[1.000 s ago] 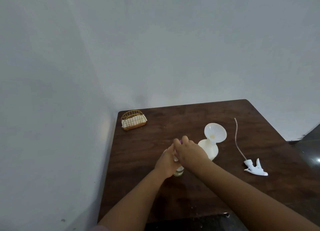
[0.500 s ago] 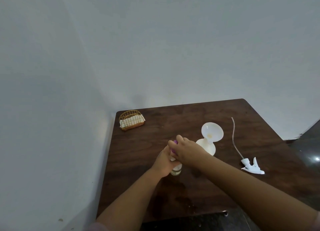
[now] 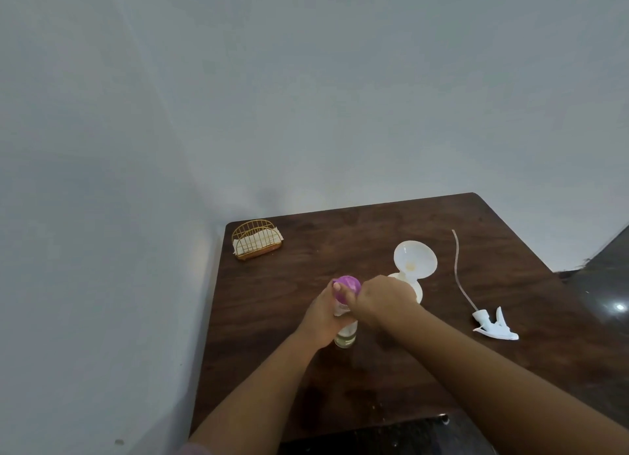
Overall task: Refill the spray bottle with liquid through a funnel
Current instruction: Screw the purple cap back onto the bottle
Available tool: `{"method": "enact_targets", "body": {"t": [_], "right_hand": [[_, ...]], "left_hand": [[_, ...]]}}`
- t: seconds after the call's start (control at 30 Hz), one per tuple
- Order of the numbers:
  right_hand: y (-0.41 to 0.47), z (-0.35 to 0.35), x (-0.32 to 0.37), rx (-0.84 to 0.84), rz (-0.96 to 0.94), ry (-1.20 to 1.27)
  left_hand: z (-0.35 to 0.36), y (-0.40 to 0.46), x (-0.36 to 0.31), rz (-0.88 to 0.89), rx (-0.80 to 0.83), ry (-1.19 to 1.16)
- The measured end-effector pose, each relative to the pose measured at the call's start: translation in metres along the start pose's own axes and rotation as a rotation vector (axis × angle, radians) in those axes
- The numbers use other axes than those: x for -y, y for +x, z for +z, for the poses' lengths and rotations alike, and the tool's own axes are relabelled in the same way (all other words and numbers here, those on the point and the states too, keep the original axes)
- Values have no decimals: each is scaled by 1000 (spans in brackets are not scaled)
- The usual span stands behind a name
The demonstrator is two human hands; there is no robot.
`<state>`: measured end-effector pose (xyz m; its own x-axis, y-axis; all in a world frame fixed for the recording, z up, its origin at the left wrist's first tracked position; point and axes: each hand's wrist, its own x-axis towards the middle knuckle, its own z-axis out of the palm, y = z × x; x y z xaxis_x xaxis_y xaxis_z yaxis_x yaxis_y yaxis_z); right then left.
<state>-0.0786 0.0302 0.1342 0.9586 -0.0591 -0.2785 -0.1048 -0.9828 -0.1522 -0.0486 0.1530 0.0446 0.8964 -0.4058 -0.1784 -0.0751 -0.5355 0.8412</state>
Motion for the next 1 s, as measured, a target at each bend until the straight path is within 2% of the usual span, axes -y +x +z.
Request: {"method": "enact_targets", "body": {"t": [0.07,0.13,0.2,0.27,0.4,0.5,0.57,0.7,0.8,0.87,0.93,1.0], "right_hand": [[-1,1,-6,-188,-44,39],[4,4,-9,-301,-204,54],[11,11,-6,-151,-351,-36],[12,24,5,-49,-318,-119],[7,23,17,-170,-156,-115],[10,20,19,-218,22,57],[13,16,18,-209,65,72],[14,11,5,-23,-89,-73],[12,11,0,-131,-57,18],[13,17,2,-276,-183,33],[14,22,5,-243,-363,-69],[16,27,5,-205,-366,-70]], "left_hand": [[0,0,2,-13,-3,-7],[-1,-1,1,6,-10,-10],[-1,-2,-1,12,-18,34],[0,-1,-2,-10,-11,86],[4,0,-3,-3,-16,183],[4,0,-4,-1,-7,225],[4,0,-3,22,-7,215],[-1,-2,0,-29,-7,109],[-3,-2,2,-25,9,51],[-2,-1,3,-21,1,46],[0,0,2,-13,6,110],[-1,1,-1,3,-18,180]]}}
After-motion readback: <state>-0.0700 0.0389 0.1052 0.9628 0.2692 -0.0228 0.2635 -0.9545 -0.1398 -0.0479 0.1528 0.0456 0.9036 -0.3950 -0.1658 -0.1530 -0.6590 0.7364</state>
